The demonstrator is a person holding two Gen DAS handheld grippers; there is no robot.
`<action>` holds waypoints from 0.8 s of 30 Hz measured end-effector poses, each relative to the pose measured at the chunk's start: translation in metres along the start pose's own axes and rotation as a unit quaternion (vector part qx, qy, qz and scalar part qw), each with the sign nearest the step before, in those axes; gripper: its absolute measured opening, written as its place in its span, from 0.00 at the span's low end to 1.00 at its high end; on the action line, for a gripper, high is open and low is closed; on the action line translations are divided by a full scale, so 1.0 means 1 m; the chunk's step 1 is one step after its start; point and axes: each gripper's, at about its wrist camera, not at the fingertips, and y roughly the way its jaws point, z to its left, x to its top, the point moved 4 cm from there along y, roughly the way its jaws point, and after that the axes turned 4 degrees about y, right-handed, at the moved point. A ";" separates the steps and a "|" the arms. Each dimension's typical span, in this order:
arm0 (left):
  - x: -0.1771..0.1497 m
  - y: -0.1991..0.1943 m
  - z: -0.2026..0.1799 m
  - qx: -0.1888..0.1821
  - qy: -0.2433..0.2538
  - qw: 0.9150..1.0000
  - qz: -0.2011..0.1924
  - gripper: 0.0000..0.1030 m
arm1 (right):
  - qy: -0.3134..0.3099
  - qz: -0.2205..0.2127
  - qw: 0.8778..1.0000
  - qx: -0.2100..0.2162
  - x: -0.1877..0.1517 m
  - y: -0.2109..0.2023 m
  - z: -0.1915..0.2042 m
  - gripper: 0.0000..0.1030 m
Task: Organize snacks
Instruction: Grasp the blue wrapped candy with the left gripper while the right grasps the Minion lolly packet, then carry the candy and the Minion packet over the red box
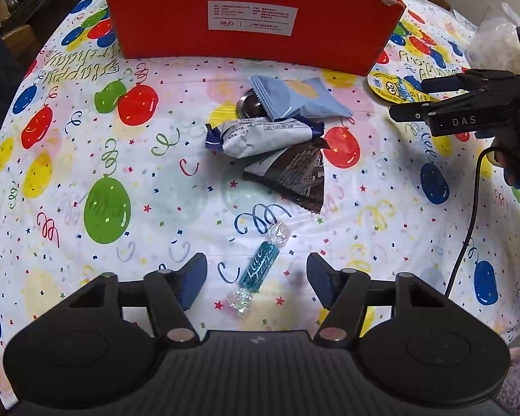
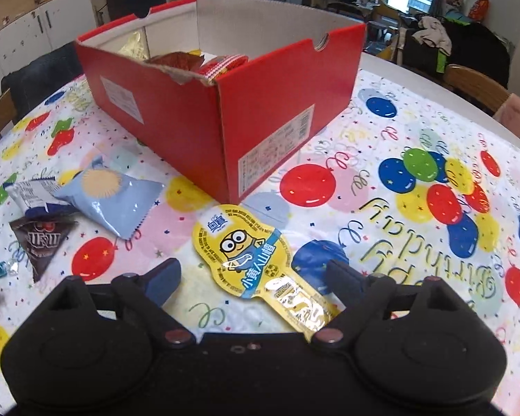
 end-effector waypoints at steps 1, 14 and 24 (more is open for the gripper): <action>0.000 0.001 0.000 -0.001 0.000 1.000 0.001 0.58 | -0.002 0.002 1.000 0.002 0.000 0.002 0.001 0.84; 0.001 0.006 -0.011 0.020 0.018 1.000 0.001 0.21 | -0.023 -0.010 1.000 0.009 0.005 0.004 0.008 0.64; -0.003 0.005 -0.010 -0.006 -0.018 1.000 0.005 0.12 | 0.015 -0.002 1.000 -0.002 -0.001 -0.004 0.019 0.49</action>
